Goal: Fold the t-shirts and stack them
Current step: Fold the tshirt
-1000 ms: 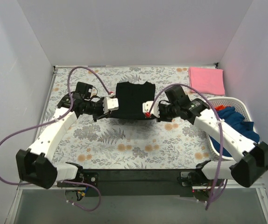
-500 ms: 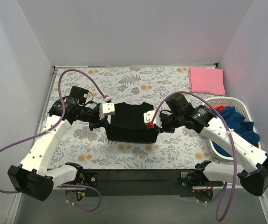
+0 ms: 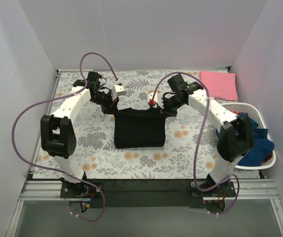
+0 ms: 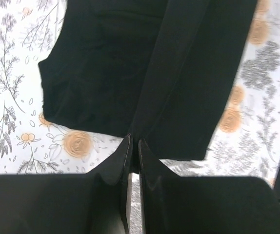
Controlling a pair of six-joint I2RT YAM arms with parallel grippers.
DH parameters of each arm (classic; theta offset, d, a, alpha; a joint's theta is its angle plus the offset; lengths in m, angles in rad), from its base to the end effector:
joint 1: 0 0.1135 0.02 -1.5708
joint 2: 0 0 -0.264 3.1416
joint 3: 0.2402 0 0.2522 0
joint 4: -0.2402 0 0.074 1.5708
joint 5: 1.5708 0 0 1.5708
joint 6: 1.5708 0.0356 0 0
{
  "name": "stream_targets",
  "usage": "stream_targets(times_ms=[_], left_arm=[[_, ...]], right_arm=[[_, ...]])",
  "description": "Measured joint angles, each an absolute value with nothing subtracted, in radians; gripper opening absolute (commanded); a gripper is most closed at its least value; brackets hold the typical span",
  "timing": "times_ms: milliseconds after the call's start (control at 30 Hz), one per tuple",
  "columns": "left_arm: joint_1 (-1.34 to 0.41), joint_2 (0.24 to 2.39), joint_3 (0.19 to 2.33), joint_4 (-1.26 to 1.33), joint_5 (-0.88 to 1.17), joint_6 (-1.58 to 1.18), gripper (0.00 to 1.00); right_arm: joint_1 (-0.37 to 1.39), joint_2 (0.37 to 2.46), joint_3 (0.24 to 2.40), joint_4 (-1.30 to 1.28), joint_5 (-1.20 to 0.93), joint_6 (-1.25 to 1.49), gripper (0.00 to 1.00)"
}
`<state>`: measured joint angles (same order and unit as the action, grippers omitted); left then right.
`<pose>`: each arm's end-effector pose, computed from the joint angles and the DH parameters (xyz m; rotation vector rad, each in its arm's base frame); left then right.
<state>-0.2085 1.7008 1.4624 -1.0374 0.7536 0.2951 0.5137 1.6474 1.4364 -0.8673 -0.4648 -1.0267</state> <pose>0.3232 -0.0933 0.2801 0.8078 2.5172 -1.0263 0.2903 0.1821 0.2908 -1.8642 1.7062 0.4166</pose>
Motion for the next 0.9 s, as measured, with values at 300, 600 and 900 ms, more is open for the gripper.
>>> stream_targets(times_ms=[300,600,900], left_arm=[[-0.167,2.069,1.560,-0.921,0.762,0.244,0.00],[-0.178,2.037,1.402,-0.800,0.767,0.209,0.00],[-0.209,1.757,1.089,-0.836,0.772,0.204,0.28]], right_arm=[[0.424,2.099,1.687,-0.854,-0.536,-1.045,0.01],[0.427,2.101,1.563,-0.787,-0.591,-0.989,0.01],[0.530,1.847,1.219,-0.768,-0.659,-0.814,0.64]])
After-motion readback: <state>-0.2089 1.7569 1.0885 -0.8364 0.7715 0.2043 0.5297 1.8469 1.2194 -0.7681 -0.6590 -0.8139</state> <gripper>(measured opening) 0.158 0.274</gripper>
